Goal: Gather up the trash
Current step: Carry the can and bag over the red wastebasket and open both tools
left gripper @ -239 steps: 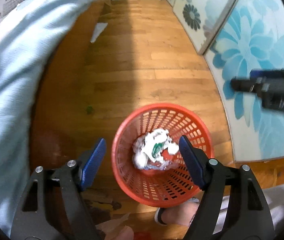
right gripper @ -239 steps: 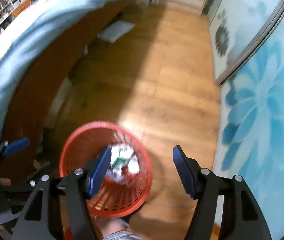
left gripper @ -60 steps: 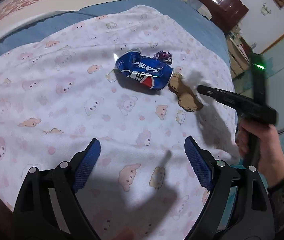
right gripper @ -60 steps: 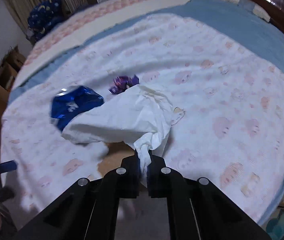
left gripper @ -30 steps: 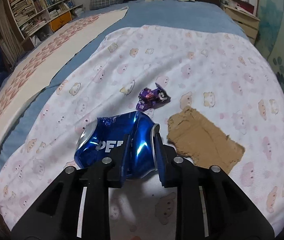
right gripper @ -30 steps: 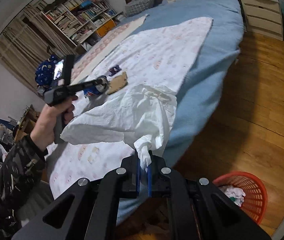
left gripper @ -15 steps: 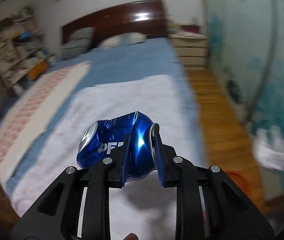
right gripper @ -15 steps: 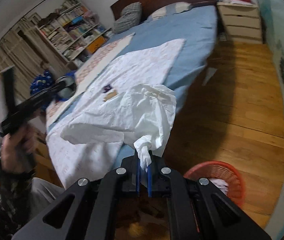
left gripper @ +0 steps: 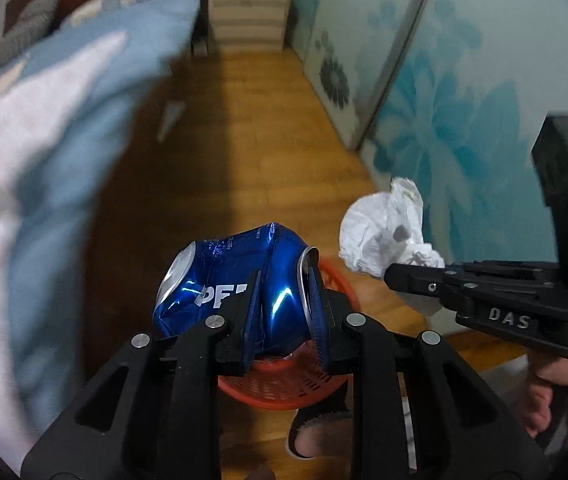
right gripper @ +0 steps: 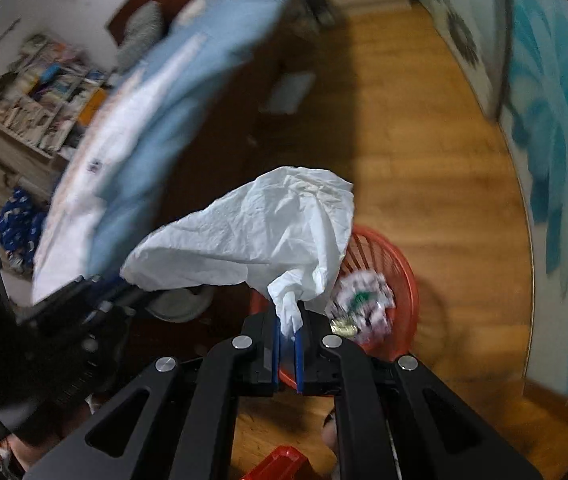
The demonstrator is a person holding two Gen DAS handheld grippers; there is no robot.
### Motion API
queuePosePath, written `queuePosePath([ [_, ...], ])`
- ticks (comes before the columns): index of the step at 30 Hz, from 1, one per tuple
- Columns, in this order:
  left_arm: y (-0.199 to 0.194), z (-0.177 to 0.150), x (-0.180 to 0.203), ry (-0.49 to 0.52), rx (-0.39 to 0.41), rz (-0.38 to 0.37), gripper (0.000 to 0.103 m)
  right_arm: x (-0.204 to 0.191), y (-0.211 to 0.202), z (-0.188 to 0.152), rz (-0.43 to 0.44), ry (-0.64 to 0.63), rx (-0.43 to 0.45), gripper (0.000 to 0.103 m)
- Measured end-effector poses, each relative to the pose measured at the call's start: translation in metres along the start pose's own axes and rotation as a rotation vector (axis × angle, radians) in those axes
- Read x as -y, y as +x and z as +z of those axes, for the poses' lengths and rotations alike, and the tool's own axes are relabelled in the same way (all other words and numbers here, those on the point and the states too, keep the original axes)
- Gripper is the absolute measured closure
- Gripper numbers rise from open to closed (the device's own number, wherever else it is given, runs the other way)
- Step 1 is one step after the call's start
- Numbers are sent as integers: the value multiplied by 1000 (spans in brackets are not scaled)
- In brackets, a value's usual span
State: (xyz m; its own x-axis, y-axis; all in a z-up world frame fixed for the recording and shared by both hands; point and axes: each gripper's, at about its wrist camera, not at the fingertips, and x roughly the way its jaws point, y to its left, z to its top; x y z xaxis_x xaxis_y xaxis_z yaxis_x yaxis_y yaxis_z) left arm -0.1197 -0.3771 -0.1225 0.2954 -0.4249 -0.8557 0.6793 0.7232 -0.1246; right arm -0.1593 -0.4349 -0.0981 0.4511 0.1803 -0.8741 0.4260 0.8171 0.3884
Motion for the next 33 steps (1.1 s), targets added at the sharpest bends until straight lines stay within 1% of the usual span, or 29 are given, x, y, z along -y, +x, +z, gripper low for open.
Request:
queuePosePath([
  [3, 64, -29, -2, -26, -108, 5, 80, 27, 46, -5, -47, 45, -59, 97],
  [4, 76, -33, -4, -33, -129, 4, 80, 37, 65, -5, -50, 76, -91, 97],
  [5, 89, -40, -5, -42, -147, 6, 80, 40, 77, -6, -48, 88, -105, 97],
  [6, 103, -46, -7, -43, -163, 13, 80, 42, 90, -2, -58, 99, -122, 97],
  [7, 111, -49, -8, -43, -176, 16, 80, 48, 109, 1, -86, 107, -149, 97],
  [10, 137, -56, -18, -70, -223, 25, 80, 56, 140, 5, -70, 141, -174, 97],
  [11, 141, -55, -21, -69, -224, 37, 80, 56, 151, 5, -82, 145, -182, 97],
  [13, 146, -53, -24, -68, -226, 29, 80, 63, 162, 5, -43, 184, -167, 97],
  [14, 147, -52, -24, -67, -221, 26, 80, 65, 169, 3, -42, 193, -171, 97],
  [17, 150, -48, -27, -61, -215, 28, 80, 70, 180, 3, -72, 174, -195, 97],
  [21, 152, -47, -27, -60, -212, 31, 80, 74, 190, -3, -90, 173, -213, 97],
  [25, 151, -44, -30, -69, -212, 37, 79, 84, 187, -5, -103, 180, -206, 95],
  [26, 151, -44, -31, -74, -213, 35, 78, 86, 183, -5, -99, 188, -190, 93],
  [27, 150, -44, -32, -77, -213, 34, 64, 88, 179, -4, -97, 199, -174, 93],
  [28, 147, -44, -32, -77, -207, 37, 37, 90, 174, -4, -97, 213, -158, 90],
  [29, 141, -45, -34, -83, -194, 37, 27, 93, 169, -3, -104, 227, -142, 68],
  [30, 136, -45, -35, -94, -183, 26, 22, 95, 164, -3, -109, 239, -128, 51],
  [31, 131, -45, -36, -99, -173, 23, 22, 96, 157, -3, -106, 260, -103, 31],
  [33, 124, -45, -36, -86, -166, 37, 21, 96, 147, -3, -88, 293, -75, 32],
])
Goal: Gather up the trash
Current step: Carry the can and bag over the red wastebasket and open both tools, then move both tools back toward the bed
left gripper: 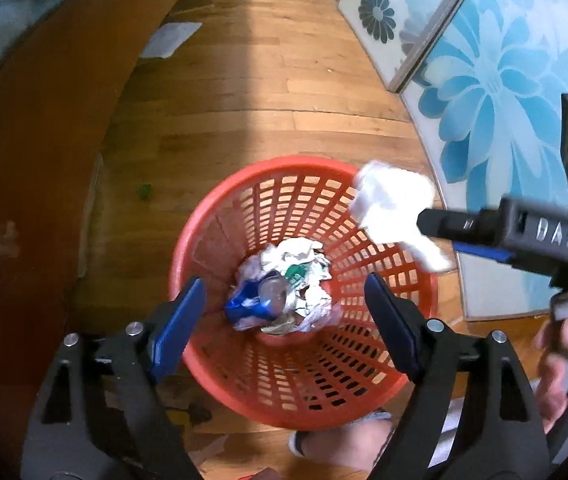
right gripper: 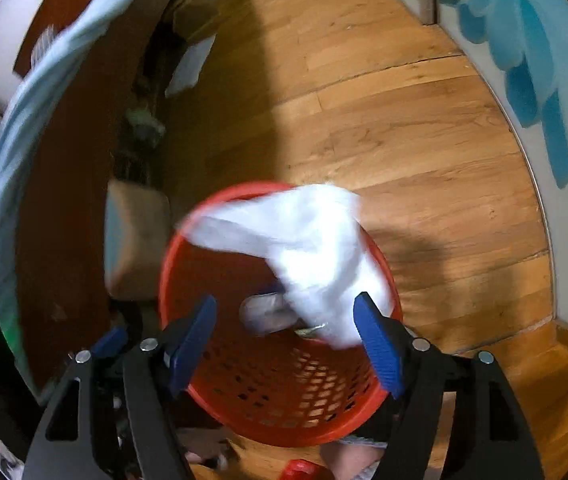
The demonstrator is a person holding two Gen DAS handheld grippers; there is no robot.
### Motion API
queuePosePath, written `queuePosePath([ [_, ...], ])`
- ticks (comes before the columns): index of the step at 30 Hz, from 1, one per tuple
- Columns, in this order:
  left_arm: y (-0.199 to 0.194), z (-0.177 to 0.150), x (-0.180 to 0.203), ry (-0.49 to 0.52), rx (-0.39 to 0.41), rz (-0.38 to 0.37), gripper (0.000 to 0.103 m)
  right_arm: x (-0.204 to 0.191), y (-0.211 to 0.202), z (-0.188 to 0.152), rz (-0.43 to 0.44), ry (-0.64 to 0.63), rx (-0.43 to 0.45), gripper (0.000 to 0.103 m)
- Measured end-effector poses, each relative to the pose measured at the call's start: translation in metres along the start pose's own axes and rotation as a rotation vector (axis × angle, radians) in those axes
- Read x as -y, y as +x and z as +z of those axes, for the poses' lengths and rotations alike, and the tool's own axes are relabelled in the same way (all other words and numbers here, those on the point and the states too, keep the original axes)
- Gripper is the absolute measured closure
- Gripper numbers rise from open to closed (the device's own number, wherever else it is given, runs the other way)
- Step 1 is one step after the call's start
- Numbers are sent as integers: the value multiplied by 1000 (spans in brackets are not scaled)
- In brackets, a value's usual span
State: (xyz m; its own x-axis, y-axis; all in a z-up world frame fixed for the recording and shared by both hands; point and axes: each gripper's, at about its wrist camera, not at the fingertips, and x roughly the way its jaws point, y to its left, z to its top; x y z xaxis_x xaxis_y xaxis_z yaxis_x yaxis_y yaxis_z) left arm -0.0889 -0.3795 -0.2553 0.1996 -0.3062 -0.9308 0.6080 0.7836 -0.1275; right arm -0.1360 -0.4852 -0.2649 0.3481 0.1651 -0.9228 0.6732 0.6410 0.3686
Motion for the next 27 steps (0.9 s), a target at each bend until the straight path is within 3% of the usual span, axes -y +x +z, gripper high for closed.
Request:
queuePosePath([
  [9, -79, -13, 0, 87, 60, 34, 19, -45, -60, -7, 40, -69, 99, 32],
  [11, -109, -24, 1, 174, 87, 50, 19, -71, -80, -11, 64, -135, 120, 32],
  [14, -157, -34, -16, 221, 121, 50, 19, -116, -107, -20, 88, -251, 148, 32],
  [17, -207, -32, -56, 144, 134, 31, 19, -162, -132, -30, 98, -373, 185, 26],
  [22, -292, -27, -150, 0, 307, 24, 14, -275, -151, -30, 74, -625, 204, 18],
  [24, -315, -25, -201, -104, 383, 40, 13, -327, -149, -28, 97, -716, 194, 13],
  [27, -326, -23, -264, -206, 416, 119, 13, -413, -134, -28, 88, -858, 164, 11],
])
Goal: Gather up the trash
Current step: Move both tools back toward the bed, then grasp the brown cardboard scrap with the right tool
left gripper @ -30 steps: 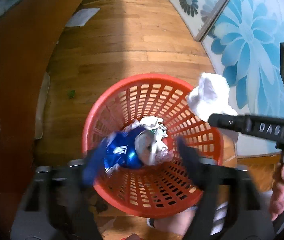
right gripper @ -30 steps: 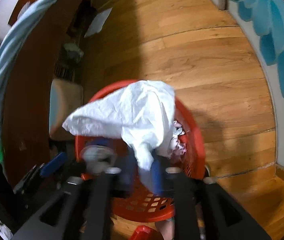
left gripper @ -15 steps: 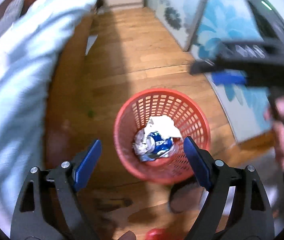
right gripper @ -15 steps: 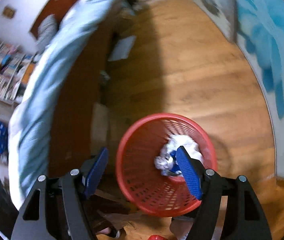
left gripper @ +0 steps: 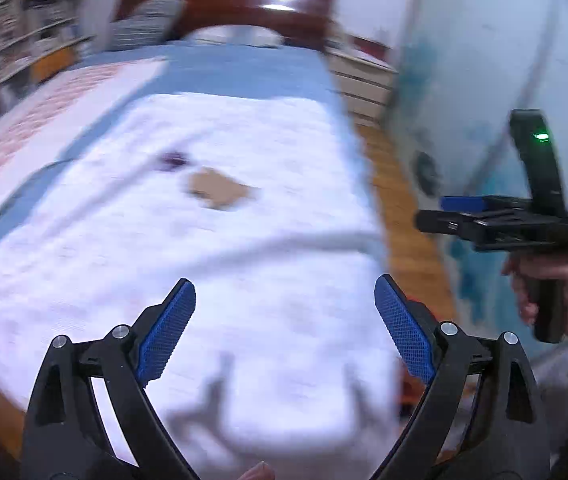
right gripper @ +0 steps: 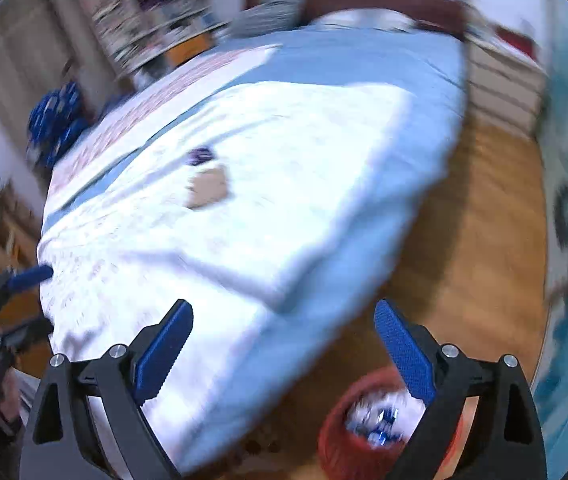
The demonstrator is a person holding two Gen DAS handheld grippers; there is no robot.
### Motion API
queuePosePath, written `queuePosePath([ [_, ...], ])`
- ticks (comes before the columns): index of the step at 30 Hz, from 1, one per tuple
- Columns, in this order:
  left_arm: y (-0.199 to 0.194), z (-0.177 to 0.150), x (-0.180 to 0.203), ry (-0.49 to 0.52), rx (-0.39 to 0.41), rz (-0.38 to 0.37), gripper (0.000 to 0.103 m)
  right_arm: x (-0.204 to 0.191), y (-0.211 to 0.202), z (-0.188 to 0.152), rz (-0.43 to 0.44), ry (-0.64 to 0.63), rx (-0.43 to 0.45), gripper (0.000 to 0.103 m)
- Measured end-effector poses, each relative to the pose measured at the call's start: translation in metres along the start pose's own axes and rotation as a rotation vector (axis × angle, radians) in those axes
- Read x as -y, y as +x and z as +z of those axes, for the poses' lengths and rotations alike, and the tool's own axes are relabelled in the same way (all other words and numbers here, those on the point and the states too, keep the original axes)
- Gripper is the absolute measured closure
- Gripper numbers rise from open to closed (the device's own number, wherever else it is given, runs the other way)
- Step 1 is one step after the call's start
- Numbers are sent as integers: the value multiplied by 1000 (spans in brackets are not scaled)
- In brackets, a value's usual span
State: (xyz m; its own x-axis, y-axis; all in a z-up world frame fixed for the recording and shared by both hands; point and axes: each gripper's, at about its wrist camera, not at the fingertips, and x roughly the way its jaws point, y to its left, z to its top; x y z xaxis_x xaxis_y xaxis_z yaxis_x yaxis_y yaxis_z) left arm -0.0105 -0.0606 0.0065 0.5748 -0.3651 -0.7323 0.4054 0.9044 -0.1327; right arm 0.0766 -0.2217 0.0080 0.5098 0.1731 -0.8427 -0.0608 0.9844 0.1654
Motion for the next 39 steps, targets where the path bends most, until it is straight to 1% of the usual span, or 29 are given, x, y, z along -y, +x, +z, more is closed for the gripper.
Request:
queuePosePath([
  [2, 1, 10, -31, -53, 17, 33, 13, -35, 29, 40, 26, -61, -29, 8],
  [3, 1, 14, -45, -80, 26, 44, 13, -46, 41, 53, 27, -79, -44, 8],
  [4, 2, 16, -61, -112, 16, 53, 13, -62, 66, 74, 28, -107, -70, 8],
  [6, 1, 17, -83, -164, 10, 38, 13, -76, 94, 93, 10, -130, -107, 8],
  [8, -6, 16, -98, -192, 29, 49, 13, -88, 130, 113, 7, -128, -143, 8],
  [11, -12, 17, -104, -185, 51, 74, 13, -104, 175, 122, 17, -110, -178, 8],
  [13, -10, 14, -109, -181, 43, 84, 13, -110, 198, 126, -21, -124, -204, 8],
  [15, -7, 12, -116, -190, 28, 81, 13, -115, 219, 123, -57, -141, -219, 7],
  [17, -11, 9, -121, -188, 27, 77, 13, -112, 238, 119, -98, -136, -262, 7],
  [18, -10, 7, -124, -188, 21, 85, 13, -109, 246, 118, -104, -130, -275, 7],
  [21, -11, 5, -131, -199, 11, 83, 13, -103, 251, 116, -89, -97, -267, 6],
  [22, -11, 5, -133, -208, 8, 87, 13, -103, 251, 116, -91, -93, -264, 10],
  [23, -12, 4, -134, -216, 6, 92, 13, -103, 248, 116, -97, -96, -252, 25],
  [24, -12, 5, -134, -221, 6, 94, 13, -103, 245, 116, -101, -100, -239, 37],
  [25, -13, 6, -134, -221, 4, 98, 13, -102, 240, 117, -102, -104, -224, 42],
  [29, -12, 11, -127, -225, 12, 93, 13, -106, 228, 117, -87, -124, -218, 42],
  [33, -4, 17, -123, -235, 8, 87, 13, -103, 209, 118, -33, -109, -198, 42],
  [36, 5, 23, -120, -236, -2, 89, 13, -96, 182, 117, -4, -90, -161, 42],
  [38, 18, 31, -119, -214, -17, 106, 13, -90, 154, 111, 31, -80, -124, 42],
  [39, 28, 37, -118, -198, -23, 118, 13, -87, 142, 106, 34, -86, -112, 42],
])
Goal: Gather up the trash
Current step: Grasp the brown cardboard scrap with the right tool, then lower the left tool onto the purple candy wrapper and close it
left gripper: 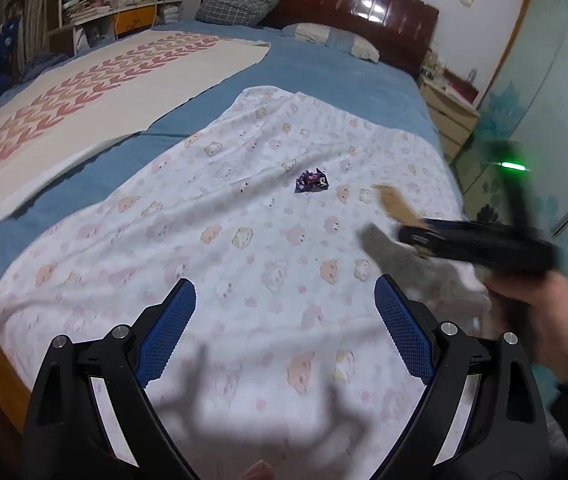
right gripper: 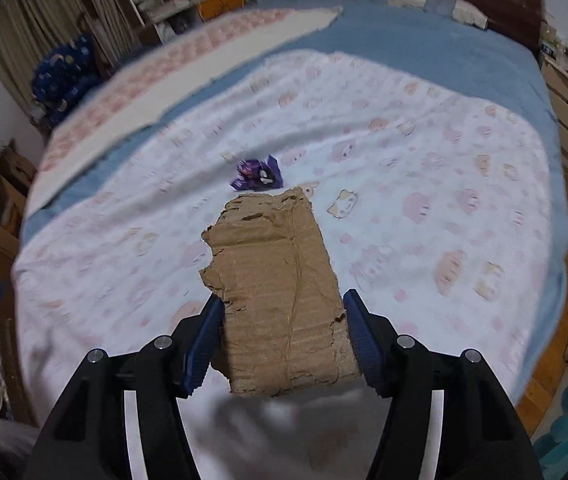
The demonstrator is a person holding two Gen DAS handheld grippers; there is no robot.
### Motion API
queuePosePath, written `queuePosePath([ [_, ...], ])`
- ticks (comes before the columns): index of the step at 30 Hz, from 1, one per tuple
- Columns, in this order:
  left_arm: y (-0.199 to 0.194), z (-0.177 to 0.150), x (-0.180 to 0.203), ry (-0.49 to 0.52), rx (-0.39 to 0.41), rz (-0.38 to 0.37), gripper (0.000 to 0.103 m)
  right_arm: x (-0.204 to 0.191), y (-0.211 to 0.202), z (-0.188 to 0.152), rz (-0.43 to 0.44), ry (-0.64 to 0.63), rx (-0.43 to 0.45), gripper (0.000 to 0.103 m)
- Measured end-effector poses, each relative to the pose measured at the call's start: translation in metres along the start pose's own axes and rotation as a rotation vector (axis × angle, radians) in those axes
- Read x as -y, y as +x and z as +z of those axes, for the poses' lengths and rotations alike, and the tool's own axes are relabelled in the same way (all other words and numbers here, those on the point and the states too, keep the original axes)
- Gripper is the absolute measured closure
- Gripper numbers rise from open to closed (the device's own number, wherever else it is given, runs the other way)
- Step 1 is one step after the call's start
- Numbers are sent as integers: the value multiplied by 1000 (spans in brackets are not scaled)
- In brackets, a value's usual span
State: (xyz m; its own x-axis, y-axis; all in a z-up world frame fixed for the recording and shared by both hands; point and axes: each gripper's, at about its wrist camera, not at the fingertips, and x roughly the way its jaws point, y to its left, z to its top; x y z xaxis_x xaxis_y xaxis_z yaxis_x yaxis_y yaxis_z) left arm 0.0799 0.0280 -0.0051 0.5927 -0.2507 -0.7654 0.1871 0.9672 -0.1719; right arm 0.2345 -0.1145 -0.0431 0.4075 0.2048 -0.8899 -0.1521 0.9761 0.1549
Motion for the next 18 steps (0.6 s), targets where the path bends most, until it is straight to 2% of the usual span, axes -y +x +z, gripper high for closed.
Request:
queuePosePath([
  [2, 20, 9, 2, 3, -27, 9, 13, 7, -28, -20, 20, 9, 36, 42],
  [5, 57, 28, 4, -17, -39, -65, 13, 29, -59, -60, 77, 79, 71, 42],
  [6, 72, 35, 7, -8, -37, -50, 13, 35, -63, -72, 86, 92, 71, 42],
  [9, 101, 48, 20, 42, -31, -34, 13, 54, -69, -113, 63, 115, 74, 42],
  [10, 114, 54, 27, 57, -24, -42, 13, 62, -68, -128, 24, 132, 75, 42],
  [14, 150, 64, 46, 48, -38, -35, 13, 83, -66, -135, 76, 238, 93, 42],
  [18, 186, 67, 58, 18, -82, 15, 13, 94, -68, -131, 121, 268, 139, 42],
])
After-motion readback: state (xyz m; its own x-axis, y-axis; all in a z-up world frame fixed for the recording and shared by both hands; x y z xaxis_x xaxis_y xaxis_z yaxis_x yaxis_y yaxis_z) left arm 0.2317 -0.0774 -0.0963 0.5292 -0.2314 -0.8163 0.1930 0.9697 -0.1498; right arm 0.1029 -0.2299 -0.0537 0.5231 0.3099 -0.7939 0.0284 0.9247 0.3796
